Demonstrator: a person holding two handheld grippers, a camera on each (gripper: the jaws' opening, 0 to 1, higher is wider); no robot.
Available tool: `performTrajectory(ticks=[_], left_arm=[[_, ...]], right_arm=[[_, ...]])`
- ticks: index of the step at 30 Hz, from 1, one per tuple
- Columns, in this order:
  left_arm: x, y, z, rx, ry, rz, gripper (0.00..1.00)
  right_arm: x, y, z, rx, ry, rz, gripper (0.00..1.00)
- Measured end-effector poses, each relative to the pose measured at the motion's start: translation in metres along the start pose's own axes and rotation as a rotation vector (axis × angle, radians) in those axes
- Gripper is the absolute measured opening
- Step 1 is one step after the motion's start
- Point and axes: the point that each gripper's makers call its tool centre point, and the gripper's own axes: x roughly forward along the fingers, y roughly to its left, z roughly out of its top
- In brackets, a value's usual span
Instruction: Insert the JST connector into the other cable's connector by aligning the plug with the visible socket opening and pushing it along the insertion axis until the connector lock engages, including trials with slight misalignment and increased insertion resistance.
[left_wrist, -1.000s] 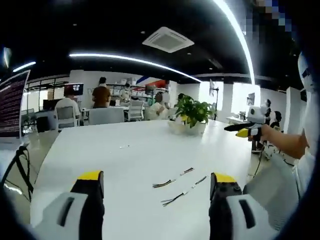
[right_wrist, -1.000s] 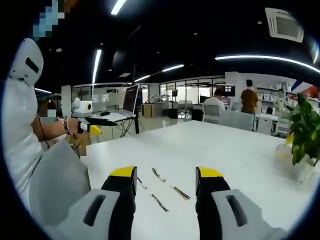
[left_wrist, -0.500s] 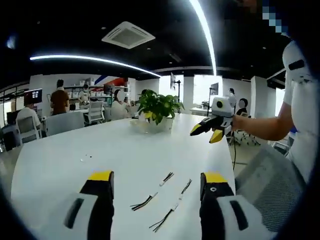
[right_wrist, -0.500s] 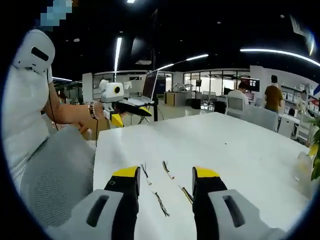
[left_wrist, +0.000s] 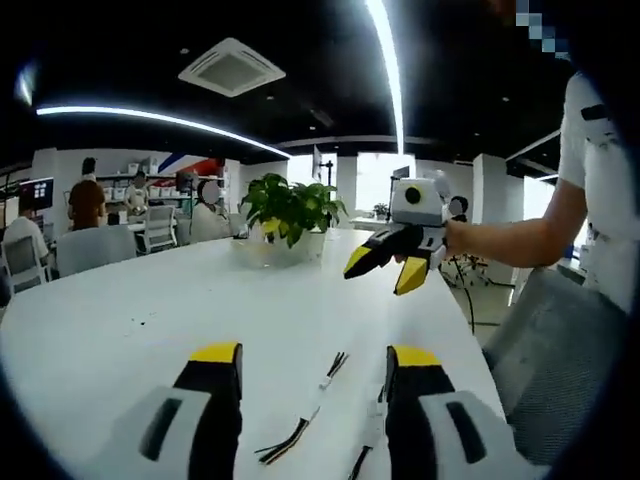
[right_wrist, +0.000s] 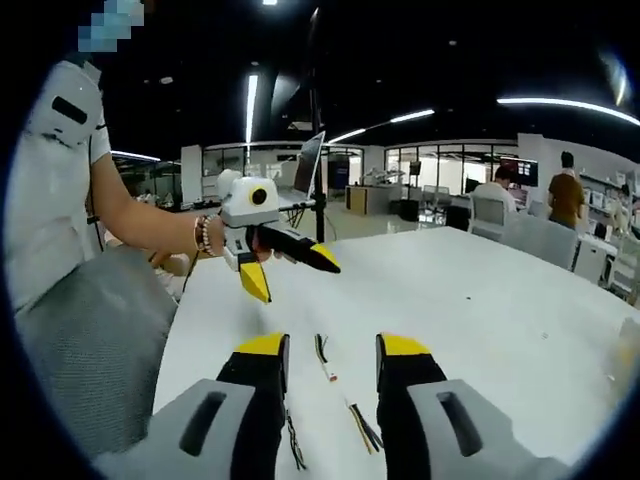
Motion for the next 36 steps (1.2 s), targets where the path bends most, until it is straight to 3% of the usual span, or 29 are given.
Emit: performTrajectory(ticks=[5,8,13,18,22,26,30,36], left_arm=[[0.017,0.000,-0.025,0.013,0.047,-0.031,0.50],[0.021,0.003,-0.043,0.065,0.111,-0.024,0.60],[0.025,0.009,-0.055,-0.006,0.092,-0.016,0.47],[0.032,0.010,-0.069,0.000,0.114,-0.008,0.48],[0.034,0.012,-0.078,-0.006,0.138,0.007,0.45],[0.037,0.008,-0.083,-0.013,0.141,0.001,0.33],[0.041,0.008,-0.092,-0.025,0.162,0.017,0.36],[0.041,0.007,-0.102,-0.057,0.169,0.009,0.27]], right_arm=[[0.019,-0.003,-0.025,0.002,0.073,0.039,0.31],[0.027,-0.001,-0.034,0.000,0.090,0.072,0.32],[0.037,-0.005,-0.050,0.002,0.130,0.091,0.28],[0.046,-0.018,-0.056,-0.006,0.090,-0.020,0.27],[0.048,-0.016,-0.069,0.000,0.117,-0.023,0.23],[0.048,-0.019,-0.083,0.028,0.136,-0.040,0.21],[0.046,-0.027,-0.096,0.039,0.156,-0.089,0.17],[0.044,-0.029,-0.110,0.086,0.159,-0.100,0.15]])
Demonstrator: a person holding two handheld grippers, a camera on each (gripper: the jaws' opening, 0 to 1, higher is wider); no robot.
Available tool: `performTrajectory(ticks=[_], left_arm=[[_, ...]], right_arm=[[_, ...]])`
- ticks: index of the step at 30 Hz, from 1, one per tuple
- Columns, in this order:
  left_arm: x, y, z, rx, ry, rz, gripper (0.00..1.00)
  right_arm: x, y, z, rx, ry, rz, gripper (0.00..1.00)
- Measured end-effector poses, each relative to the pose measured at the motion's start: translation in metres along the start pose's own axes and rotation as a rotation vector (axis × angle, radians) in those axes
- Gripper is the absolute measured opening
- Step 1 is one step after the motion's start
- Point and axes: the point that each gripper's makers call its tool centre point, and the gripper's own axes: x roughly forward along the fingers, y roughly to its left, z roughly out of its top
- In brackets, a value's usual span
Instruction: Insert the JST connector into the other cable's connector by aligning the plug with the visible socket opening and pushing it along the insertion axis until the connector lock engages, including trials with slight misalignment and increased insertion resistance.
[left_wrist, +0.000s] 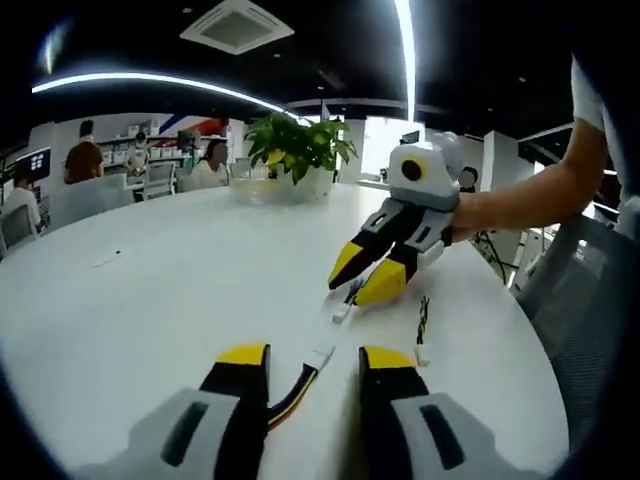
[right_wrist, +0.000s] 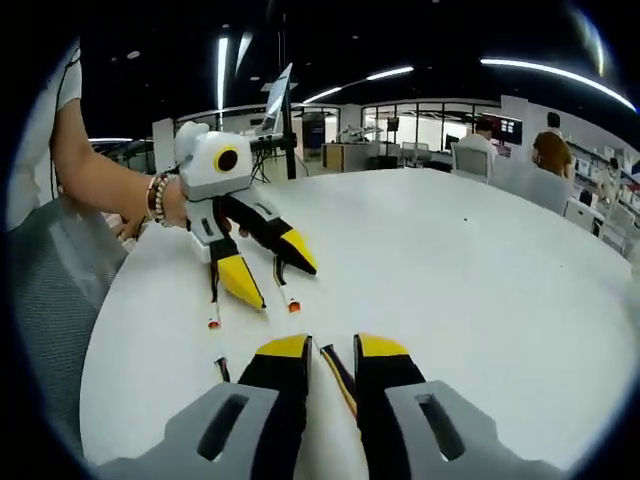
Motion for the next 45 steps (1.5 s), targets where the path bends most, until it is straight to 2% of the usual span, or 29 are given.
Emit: performTrajectory(ticks=[11,17,21,25,30,36,40,45], left_arm=[[0.001,0.004,-0.006,-0.057,-0.030,0.003,0.18],[0.000,0.000,-0.006,-0.055,-0.037,-0.010,0.16],[0.000,-0.001,-0.007,-0.051,-0.031,-0.020,0.11],[0.001,-0.002,-0.007,-0.044,-0.029,-0.025,0.09],[0.002,-0.008,-0.009,-0.041,-0.028,-0.064,0.00],[0.003,-0.012,-0.009,-0.023,-0.012,-0.084,0.00],[-0.002,-0.020,-0.008,0.056,0.039,-0.126,0.00],[-0.013,-0.027,0.013,0.119,0.039,-0.144,0.00]], right_arm=[[0.009,0.008,-0.007,-0.032,0.013,0.037,0.13],[0.007,0.007,-0.008,-0.015,0.003,0.039,0.10],[0.005,0.010,-0.008,-0.021,0.002,0.051,0.05],[0.005,0.012,-0.008,-0.022,0.000,0.059,0.05],[0.003,0.016,-0.010,-0.030,0.011,0.080,0.05],[-0.001,0.023,-0.007,-0.040,0.006,0.102,0.05],[-0.007,0.026,0.002,-0.042,-0.011,0.113,0.04],[-0.011,0.036,0.015,-0.082,-0.012,0.137,0.04]])
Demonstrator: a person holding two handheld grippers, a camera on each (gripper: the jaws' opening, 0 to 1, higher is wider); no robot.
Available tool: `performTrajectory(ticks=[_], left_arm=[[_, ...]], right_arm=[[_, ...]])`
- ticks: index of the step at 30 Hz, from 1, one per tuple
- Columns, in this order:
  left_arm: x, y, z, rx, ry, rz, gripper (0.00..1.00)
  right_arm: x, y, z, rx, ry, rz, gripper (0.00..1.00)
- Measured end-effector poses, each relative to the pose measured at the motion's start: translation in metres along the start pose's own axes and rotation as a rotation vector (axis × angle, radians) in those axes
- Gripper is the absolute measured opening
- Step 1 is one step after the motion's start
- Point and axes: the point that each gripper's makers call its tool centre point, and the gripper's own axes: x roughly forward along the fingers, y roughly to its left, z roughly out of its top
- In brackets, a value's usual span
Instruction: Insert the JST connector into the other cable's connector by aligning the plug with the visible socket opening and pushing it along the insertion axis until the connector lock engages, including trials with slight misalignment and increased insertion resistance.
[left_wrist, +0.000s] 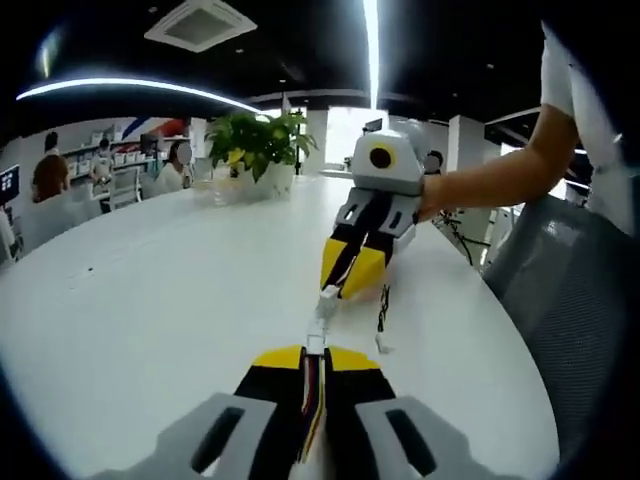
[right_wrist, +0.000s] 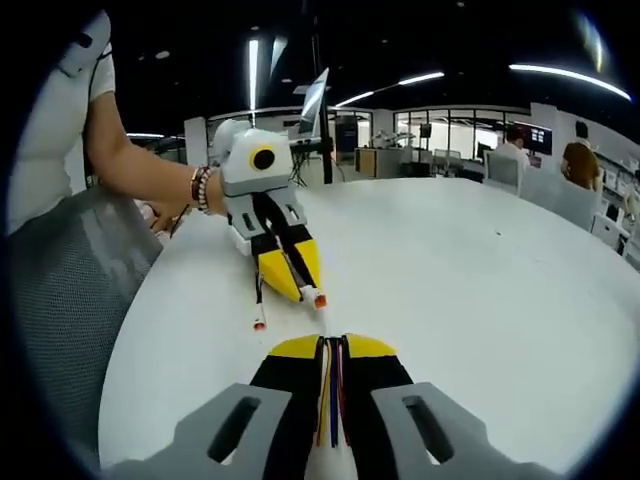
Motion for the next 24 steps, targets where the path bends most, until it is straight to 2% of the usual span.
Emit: performTrajectory(ticks=[6,9,12,15,18,24], left_arm=[[-0.019,-0.007,0.010,0.095,0.063,0.013,0.00],[-0.026,-0.012,0.010,0.093,0.075,0.020,0.00],[-0.029,-0.019,0.005,0.124,0.115,0.012,0.00],[-0.032,-0.027,0.007,0.134,0.115,0.003,0.00],[-0.035,-0.032,0.009,0.138,0.115,0.000,0.00],[-0.039,-0.036,0.008,0.136,0.116,-0.008,0.00]], right_arm=[[-0.003,0.011,0.029,-0.048,-0.028,0.025,0.04],[0.000,0.021,0.045,-0.091,-0.036,0.047,0.04],[0.006,0.035,0.056,-0.144,-0.021,0.078,0.04],[0.010,0.046,0.058,-0.163,-0.005,0.103,0.04],[0.014,0.053,0.050,-0.193,0.042,0.117,0.04],[0.013,0.056,0.046,-0.193,0.051,0.122,0.04]])
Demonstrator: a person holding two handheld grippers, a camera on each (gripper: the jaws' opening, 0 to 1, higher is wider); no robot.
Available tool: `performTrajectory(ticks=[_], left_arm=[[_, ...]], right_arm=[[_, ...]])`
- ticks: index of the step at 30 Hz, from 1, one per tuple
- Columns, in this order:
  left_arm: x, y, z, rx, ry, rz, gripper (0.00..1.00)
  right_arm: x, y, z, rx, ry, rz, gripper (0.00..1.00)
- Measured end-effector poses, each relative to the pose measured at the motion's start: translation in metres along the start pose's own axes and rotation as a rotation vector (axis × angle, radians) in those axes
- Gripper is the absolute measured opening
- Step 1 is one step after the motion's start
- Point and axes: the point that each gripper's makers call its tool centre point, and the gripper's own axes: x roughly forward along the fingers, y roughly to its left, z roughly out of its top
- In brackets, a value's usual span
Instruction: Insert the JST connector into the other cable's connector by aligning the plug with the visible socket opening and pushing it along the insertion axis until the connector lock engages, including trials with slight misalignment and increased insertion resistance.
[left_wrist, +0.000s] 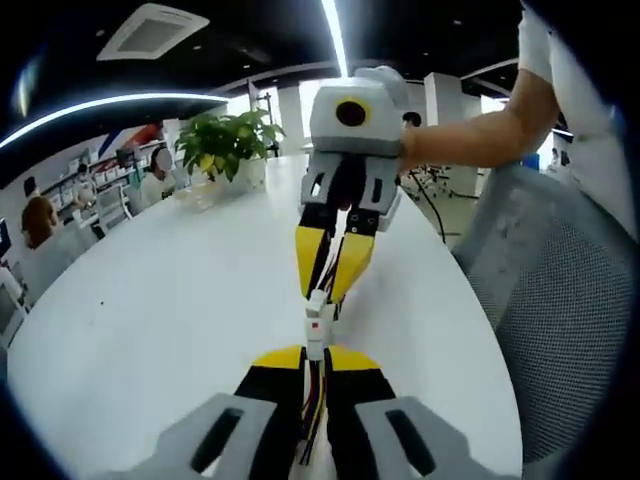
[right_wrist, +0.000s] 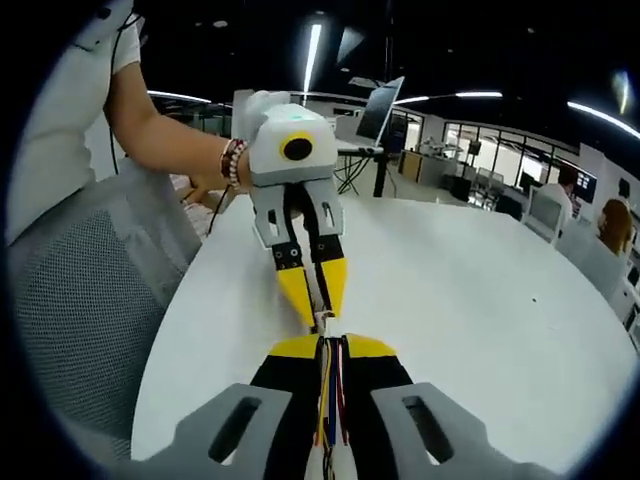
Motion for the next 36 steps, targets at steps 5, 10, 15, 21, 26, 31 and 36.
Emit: performTrajectory(ticks=[5,10,15,21,26,31,36], left_arm=[[0.003,-0.002,-0.002,-0.002,0.003,-0.011,0.00],[0.004,-0.006,-0.003,-0.005,-0.001,-0.029,0.00],[0.003,-0.006,-0.005,-0.014,-0.002,-0.028,0.00],[0.010,-0.013,-0.015,-0.006,0.033,-0.053,0.00],[0.014,-0.014,-0.021,-0.011,0.054,-0.065,0.00],[0.016,-0.013,-0.024,-0.024,0.051,-0.068,0.00],[0.018,-0.014,-0.026,-0.031,0.051,-0.078,0.00]], right_arm=[[0.002,0.004,0.000,-0.006,0.000,0.017,0.04],[0.006,0.008,-0.018,-0.011,0.061,0.038,0.04],[0.006,0.009,-0.018,-0.010,0.061,0.048,0.04],[0.010,0.010,-0.028,0.005,0.081,0.058,0.04],[0.012,0.012,-0.035,0.003,0.105,0.071,0.04],[0.013,0.012,-0.039,0.008,0.117,0.078,0.04],[0.018,0.017,-0.049,-0.008,0.163,0.104,0.04]])
